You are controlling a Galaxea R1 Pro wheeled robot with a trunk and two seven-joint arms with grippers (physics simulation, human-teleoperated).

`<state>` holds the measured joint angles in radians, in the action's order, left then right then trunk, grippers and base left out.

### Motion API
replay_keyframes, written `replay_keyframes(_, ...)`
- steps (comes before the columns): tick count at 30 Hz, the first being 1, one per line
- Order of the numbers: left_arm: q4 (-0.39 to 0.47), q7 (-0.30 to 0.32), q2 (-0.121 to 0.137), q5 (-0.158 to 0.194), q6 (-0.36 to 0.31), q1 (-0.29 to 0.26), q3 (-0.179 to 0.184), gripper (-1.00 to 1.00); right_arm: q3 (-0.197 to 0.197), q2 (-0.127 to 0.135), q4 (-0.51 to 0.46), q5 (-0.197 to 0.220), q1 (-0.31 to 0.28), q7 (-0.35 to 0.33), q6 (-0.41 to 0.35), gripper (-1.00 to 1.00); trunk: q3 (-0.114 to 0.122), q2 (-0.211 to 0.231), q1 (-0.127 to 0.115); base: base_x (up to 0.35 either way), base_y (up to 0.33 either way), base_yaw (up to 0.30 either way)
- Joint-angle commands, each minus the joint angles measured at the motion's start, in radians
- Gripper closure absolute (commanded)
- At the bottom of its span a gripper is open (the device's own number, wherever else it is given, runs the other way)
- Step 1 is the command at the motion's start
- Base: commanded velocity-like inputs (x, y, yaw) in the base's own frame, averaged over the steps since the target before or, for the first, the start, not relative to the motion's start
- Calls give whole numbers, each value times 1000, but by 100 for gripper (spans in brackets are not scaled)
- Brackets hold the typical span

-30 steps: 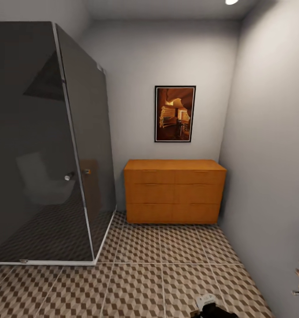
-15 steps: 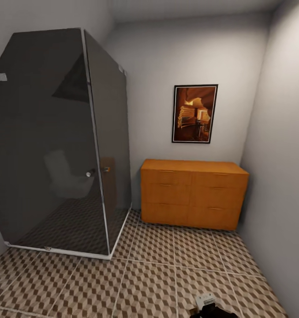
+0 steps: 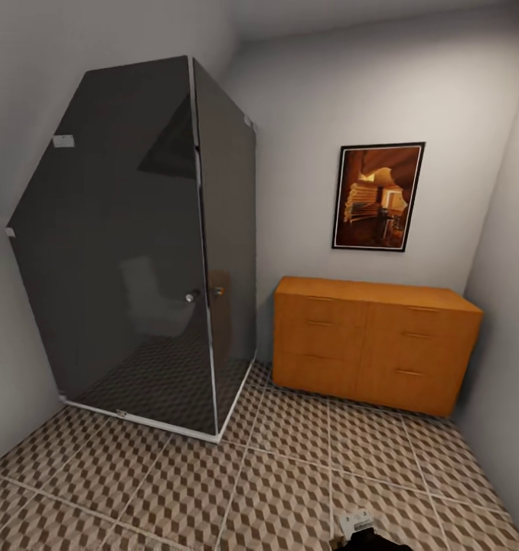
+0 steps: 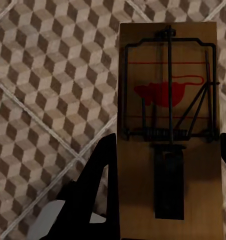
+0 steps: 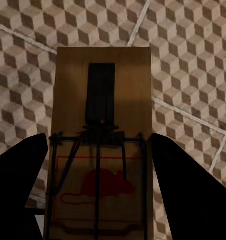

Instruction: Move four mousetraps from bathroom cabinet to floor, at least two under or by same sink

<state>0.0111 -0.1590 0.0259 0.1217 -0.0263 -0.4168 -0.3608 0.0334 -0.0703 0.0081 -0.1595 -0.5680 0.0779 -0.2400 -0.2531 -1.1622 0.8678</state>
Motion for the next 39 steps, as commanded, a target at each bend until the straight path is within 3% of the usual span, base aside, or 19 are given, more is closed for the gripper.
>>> replay_keyframes(1,1,-4,0,9,-3,0,2,100,3,-1,1,-8,-1,3,-4,100,-1,-1,0,0,0,277)
replay_keyframes(30,1,-4,-12,11,-3,0,3,100,2,0,8,-8,-1,3,30,100,-1,-1,0,0,0,277)
replay_keyframes(39,0,-4,-12,12,-4,0,3,100,2,-1,9,-6,-1,-8,29,100,-1,-1,0,0,0,81)
